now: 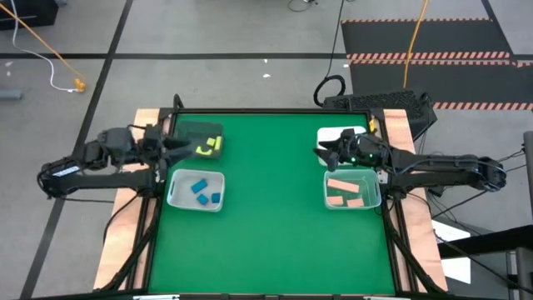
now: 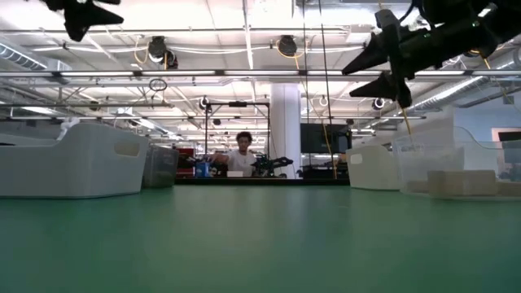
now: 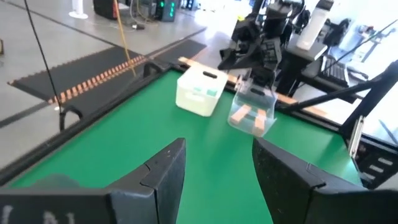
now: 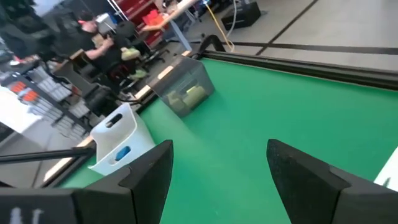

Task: Sort & place blocks by color
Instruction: Return to Home Position

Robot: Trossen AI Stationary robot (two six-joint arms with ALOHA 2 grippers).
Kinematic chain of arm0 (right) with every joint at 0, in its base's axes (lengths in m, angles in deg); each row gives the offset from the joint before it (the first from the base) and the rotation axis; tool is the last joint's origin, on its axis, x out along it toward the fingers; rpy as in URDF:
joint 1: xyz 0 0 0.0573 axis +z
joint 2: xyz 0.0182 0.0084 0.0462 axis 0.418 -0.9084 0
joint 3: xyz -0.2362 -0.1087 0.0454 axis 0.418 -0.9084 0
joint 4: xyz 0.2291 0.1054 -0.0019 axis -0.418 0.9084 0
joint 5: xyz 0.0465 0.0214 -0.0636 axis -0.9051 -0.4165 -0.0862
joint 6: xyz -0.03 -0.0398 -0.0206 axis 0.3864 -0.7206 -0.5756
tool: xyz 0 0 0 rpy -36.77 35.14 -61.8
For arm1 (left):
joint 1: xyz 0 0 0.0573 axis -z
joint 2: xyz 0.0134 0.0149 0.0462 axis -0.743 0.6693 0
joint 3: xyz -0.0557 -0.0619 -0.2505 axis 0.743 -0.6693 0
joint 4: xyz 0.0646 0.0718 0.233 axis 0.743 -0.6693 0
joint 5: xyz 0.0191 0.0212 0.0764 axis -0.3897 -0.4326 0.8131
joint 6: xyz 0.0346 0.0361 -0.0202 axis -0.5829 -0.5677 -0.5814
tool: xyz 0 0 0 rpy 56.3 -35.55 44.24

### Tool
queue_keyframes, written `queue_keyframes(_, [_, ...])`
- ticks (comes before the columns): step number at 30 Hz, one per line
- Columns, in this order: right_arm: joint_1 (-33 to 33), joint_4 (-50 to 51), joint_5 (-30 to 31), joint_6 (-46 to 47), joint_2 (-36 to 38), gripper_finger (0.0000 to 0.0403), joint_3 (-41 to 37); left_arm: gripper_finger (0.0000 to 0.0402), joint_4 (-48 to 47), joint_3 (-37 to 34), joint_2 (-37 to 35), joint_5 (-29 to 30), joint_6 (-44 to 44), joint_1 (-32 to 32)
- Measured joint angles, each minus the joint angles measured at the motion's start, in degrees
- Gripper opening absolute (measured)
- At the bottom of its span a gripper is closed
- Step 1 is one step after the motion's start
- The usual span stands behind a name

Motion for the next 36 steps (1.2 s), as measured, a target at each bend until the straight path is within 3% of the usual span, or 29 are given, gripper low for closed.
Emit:
queue_keyframes(13, [1.5, -19.4, 0.2, 4.5, 0.0, 0.0249, -12.3, 0.0186, 22.3, -15.3, 0.0, -0.1, 4.3, 4.4])
queue_keyframes(36, [1.8, -21.1, 0.2, 6.9, 0.0, 0.0249, -19.3, 0.0186, 53.3, -36.7, 0.0, 1.2, 10.5, 9.2])
